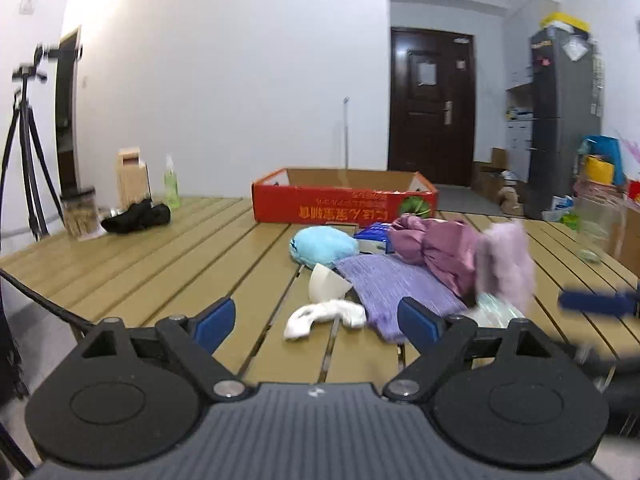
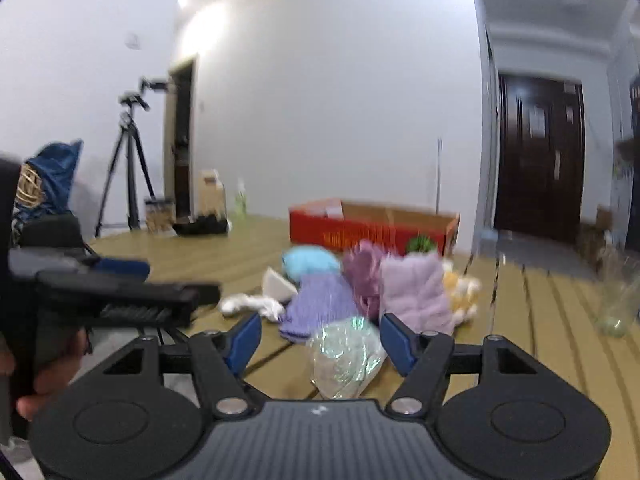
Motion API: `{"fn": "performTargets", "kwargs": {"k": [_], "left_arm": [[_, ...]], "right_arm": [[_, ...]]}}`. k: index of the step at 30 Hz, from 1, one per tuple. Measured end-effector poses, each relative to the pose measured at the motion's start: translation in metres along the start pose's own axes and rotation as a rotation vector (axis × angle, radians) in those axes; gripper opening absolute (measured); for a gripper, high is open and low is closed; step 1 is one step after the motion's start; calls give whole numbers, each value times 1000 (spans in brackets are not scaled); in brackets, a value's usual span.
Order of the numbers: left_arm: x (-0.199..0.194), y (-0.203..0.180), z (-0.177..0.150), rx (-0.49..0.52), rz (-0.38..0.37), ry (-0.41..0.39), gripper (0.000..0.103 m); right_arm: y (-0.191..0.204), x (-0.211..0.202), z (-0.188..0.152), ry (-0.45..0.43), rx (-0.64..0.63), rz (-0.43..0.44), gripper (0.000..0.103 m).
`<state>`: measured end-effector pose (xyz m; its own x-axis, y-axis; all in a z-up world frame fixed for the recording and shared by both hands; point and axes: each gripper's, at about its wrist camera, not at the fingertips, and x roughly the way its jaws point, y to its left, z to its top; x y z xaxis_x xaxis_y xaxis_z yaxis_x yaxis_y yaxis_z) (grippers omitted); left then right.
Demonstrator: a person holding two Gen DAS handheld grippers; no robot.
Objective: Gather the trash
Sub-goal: 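Grasp the white tissue with the left gripper while the right grasps the clear plastic bag, then lower the tissue and plastic bag into the black bin and open both grippers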
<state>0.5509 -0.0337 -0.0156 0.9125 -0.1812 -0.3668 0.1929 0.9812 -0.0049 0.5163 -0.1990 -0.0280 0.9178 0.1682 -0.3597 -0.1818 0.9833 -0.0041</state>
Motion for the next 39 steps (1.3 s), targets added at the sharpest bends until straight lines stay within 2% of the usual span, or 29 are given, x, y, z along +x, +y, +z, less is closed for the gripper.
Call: {"fn": "performTargets", "kwargs": {"k": [4, 7, 10, 11, 12, 13, 15, 17, 20, 27, 30, 33, 36, 39], "left_arm": [[46, 5, 5, -79, 51, 88, 91], [65, 14, 2, -143, 52, 140, 91], [77, 13, -1, -145, 79, 163, 89], [81, 12, -2, -145, 69, 170, 82], [84, 12, -3, -143, 65, 179, 68], [90, 12, -4, -144, 68, 202, 59], [90, 11, -8, -134, 97, 199, 33], [89, 12, -9, -137, 88, 201, 14], [82, 16, -7, -186, 58, 191, 11], [31, 14, -1, -139, 27, 106, 10], [-10, 20, -11, -104, 17, 86, 10], [-47, 29, -30, -93, 16, 97, 10], [-68, 36, -53, -82, -10, 142, 10], [-74, 38, -79, -63, -21, 210, 11]], "right_arm": [[-1, 33, -2, 75, 48, -16, 54], [6, 40, -7, 78, 35, -36, 51], [6, 45, -8, 91, 44, -56, 44], [5, 48, -10, 99, 48, -65, 43], [1, 43, -13, 105, 51, -72, 42], [-3, 45, -15, 113, 57, -83, 39], [-12, 45, -18, 122, 86, -78, 32], [-15, 44, -19, 120, 98, -71, 28], [-13, 41, -18, 105, 75, -68, 26], [-8, 21, -15, 55, 45, -46, 24], [0, 6, -13, 12, 1, 29, 24], [18, -5, -18, 12, -77, 136, 24], [39, -14, -31, 62, -148, 240, 24], [58, -14, -52, 166, -201, 317, 24]]}}
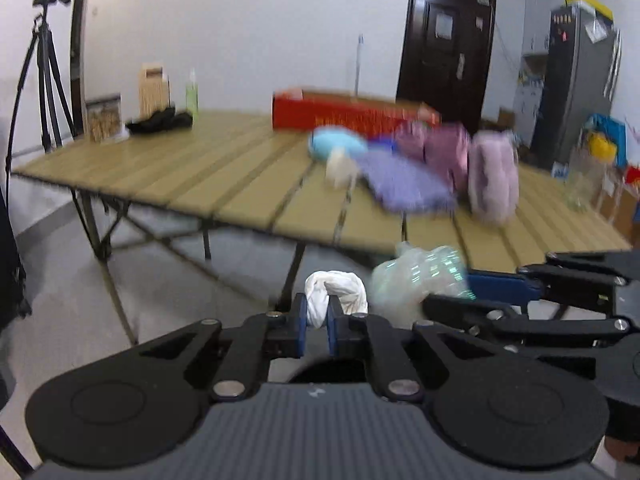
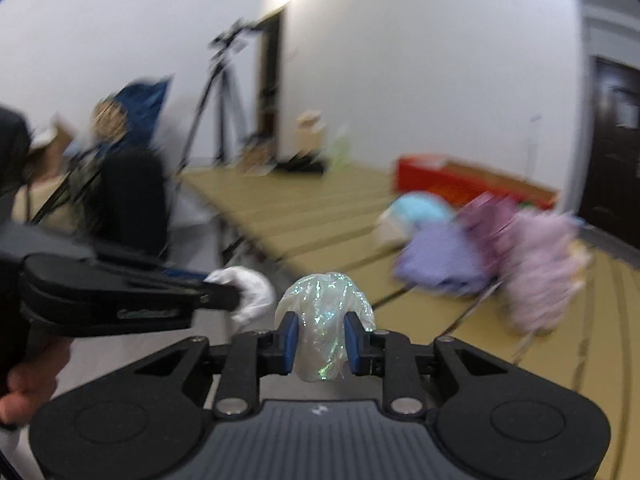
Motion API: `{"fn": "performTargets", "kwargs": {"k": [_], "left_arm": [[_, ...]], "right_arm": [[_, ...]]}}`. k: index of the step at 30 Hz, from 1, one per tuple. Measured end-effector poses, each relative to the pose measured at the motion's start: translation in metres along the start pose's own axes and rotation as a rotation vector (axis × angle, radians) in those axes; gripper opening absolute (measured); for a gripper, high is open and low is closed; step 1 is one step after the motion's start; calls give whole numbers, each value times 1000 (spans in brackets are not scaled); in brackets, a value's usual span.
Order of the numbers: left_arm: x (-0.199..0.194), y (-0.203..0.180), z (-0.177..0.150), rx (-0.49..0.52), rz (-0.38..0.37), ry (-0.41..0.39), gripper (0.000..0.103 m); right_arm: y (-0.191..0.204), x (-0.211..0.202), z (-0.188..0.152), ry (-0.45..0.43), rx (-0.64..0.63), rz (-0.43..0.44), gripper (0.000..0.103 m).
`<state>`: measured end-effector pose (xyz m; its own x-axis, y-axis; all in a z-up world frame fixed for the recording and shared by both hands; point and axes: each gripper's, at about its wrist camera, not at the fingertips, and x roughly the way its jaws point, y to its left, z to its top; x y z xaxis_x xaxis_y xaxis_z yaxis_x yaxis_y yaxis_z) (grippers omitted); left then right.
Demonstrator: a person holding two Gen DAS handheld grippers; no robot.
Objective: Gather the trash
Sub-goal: 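Lower the tissue and plastic bag into the black bin and open both grippers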
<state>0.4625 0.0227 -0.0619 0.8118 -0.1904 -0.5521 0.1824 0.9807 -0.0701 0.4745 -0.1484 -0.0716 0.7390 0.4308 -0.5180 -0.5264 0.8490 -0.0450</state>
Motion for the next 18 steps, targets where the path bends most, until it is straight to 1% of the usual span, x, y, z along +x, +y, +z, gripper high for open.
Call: {"fn": "performTargets", "kwargs": {"k": [2, 5, 7, 9, 10, 12, 14, 15, 16, 17, 18], "left_arm": [[10, 3, -19, 5, 1, 78, 11], [37, 5, -45, 1, 26, 245, 11], [59, 8, -60, -22, 34, 349, 11], [80, 10, -68, -55, 36, 424, 11], [91, 11, -71, -71, 37, 461, 11], [106, 10, -75, -88, 36, 501, 11], [117, 9, -75, -91, 30, 526, 12], [122, 9, -75, -93, 28, 536, 13], [126, 8, -74, -101, 32, 540, 19], [129, 8, -73, -109, 36, 538, 33], [129, 8, -71, -118, 39, 523, 45]], "right_arm": [[8, 11, -12, 85, -7, 33, 24], [9, 37, -35, 236, 21, 42, 24], [0, 58, -50, 345, 80, 27, 24], [-15, 77, -64, 433, 172, 9, 24], [-22, 84, -69, 463, 217, 2, 24], [-36, 95, -79, 499, 295, -8, 24], [-46, 102, -87, 508, 351, -16, 25], [-50, 105, -91, 506, 363, -23, 27], [-53, 107, -91, 498, 368, -40, 32], [-57, 110, -91, 487, 377, -60, 34], [-60, 111, -91, 476, 390, -70, 38]]}}
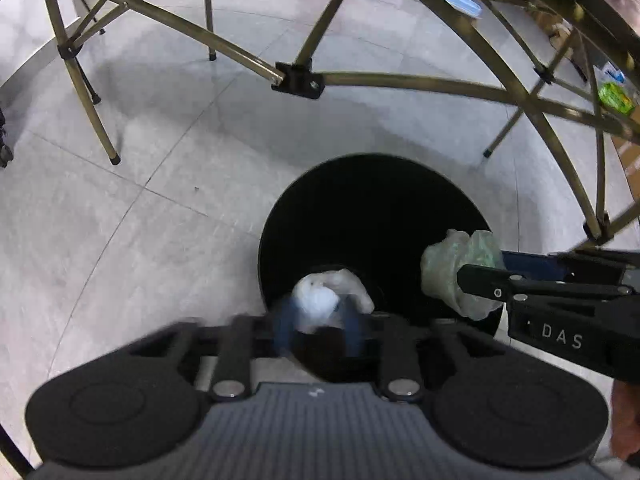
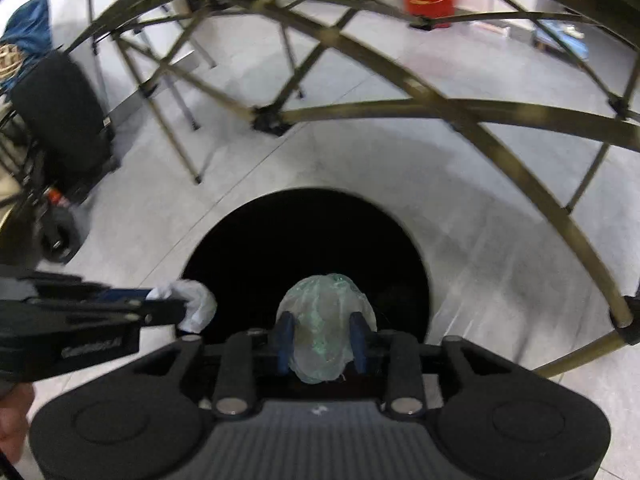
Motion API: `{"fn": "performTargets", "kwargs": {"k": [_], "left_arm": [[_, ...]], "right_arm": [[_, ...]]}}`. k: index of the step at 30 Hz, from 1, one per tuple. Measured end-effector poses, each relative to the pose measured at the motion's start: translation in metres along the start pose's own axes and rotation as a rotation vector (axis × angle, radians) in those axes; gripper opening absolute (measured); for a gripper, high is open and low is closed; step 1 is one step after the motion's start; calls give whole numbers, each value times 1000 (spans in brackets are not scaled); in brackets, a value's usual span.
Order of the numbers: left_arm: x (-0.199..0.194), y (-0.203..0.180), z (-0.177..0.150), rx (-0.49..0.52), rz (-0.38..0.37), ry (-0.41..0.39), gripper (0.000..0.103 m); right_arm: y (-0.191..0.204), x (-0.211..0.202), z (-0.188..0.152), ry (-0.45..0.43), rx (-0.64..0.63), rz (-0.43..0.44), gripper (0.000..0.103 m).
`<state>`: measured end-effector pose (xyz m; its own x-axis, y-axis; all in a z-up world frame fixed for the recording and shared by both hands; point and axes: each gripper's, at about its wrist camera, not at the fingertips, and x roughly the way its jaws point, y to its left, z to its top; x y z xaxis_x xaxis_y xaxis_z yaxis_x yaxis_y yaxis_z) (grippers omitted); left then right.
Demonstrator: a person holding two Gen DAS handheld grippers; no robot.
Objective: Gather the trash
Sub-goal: 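Lower the tissue and plastic bag into the black bin and open both grippers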
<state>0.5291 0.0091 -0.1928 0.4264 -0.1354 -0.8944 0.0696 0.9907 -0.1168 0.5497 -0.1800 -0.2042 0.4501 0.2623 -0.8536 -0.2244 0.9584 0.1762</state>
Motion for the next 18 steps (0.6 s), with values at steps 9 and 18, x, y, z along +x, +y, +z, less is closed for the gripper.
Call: {"fn": "performTargets", "kwargs": {"k": [9, 18], "left_arm": [[-10, -8, 4, 30, 45, -55, 64], [-26, 0, 14, -6, 77, -113, 73]], "right_arm": [[-3, -14, 2, -52, 1, 0, 45], [4, -23, 6, -68, -43, -4, 45]]}}
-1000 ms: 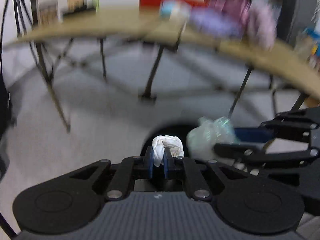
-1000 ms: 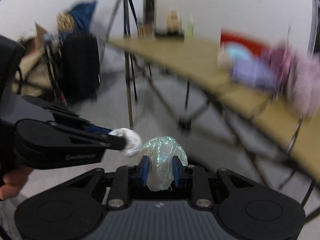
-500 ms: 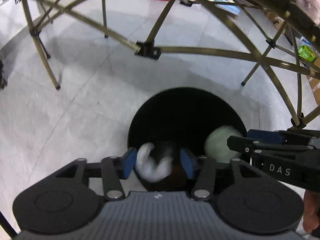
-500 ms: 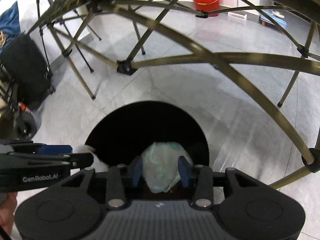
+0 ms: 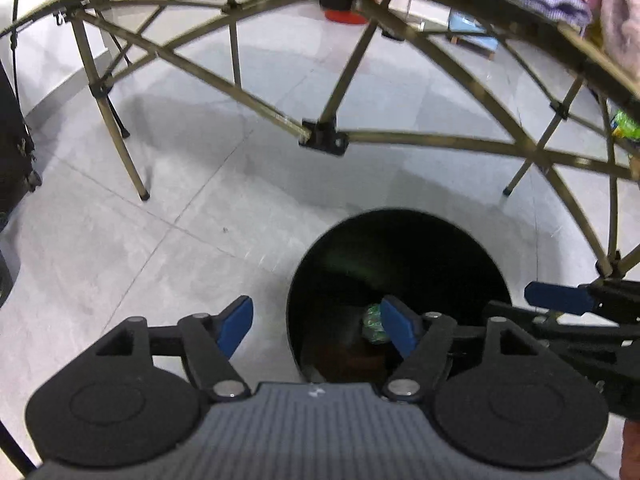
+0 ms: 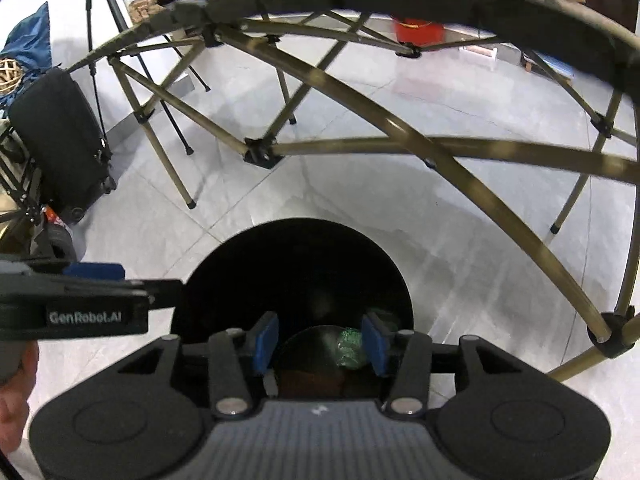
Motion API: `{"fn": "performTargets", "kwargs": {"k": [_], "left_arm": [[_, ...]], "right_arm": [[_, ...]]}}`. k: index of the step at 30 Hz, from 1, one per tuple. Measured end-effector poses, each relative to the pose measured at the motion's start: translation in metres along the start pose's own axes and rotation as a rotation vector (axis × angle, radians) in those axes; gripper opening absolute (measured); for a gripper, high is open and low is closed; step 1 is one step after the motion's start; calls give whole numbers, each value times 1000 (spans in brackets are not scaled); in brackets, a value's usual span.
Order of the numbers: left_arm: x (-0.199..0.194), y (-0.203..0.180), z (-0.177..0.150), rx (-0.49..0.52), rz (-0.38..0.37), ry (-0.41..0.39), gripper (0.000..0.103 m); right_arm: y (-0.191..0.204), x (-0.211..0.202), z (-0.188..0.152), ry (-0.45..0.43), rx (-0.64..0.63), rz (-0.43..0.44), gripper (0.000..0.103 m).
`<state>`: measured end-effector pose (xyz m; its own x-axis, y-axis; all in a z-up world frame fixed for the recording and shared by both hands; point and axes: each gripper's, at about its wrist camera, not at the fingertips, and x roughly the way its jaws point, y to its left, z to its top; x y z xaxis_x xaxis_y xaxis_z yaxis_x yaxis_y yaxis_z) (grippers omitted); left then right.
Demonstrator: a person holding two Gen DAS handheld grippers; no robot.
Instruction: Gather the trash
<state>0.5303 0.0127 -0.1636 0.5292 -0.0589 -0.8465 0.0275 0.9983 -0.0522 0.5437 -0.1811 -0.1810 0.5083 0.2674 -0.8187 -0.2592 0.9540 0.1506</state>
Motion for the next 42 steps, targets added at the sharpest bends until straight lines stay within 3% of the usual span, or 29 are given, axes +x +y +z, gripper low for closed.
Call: {"fn": "performTargets", "kwargs": {"k": [3, 6, 10, 13, 16, 20, 23, 26, 29, 30, 34, 37, 40, 42], "left_arm": [[-17, 2, 7, 7, 6, -56, 73], [-44, 4, 12, 40, -5, -161, 75], [-102, 9, 16, 80, -124, -381, 80], [-134, 8, 18, 98, -114, -571, 82], [-142, 4, 23, 85, -60, -664, 82], [-131, -11, 49, 49, -39, -672, 80], [-123, -23, 73, -21, -119, -630, 77], [-122, -36, 85, -53, -170, -636, 77], [-120, -53, 85, -46, -204, -653, 77], [-117, -58, 84, -41, -208, -654, 77], [-108, -72, 79, 4, -204, -641, 77], [-111, -76, 68, 45, -195, -653, 77], [-121, -80, 64, 48, -236, -672, 79], [-127, -82, 61, 36, -262, -698, 81]], "right_arm": [[10, -12, 2, -40, -41, -4, 45], [24, -38, 4, -118, -91, 24, 45], [47, -91, 1, -298, -219, 87, 46], [58, -129, -2, -493, -325, 27, 46], [51, -151, 10, -614, -303, -65, 46], [18, -159, 46, -629, -133, -114, 45], [-2, -157, 73, -645, -62, -173, 43], [-22, -143, 93, -630, -36, -311, 46], [-37, -122, 101, -575, -13, -308, 46], [-41, -114, 103, -558, -21, -323, 43], [-51, -109, 105, -530, -39, -342, 14], [-42, -137, 99, -553, -168, -342, 10], [-17, -161, 69, -577, -451, -336, 10], [-6, -156, 53, -545, -592, -308, 11]]}}
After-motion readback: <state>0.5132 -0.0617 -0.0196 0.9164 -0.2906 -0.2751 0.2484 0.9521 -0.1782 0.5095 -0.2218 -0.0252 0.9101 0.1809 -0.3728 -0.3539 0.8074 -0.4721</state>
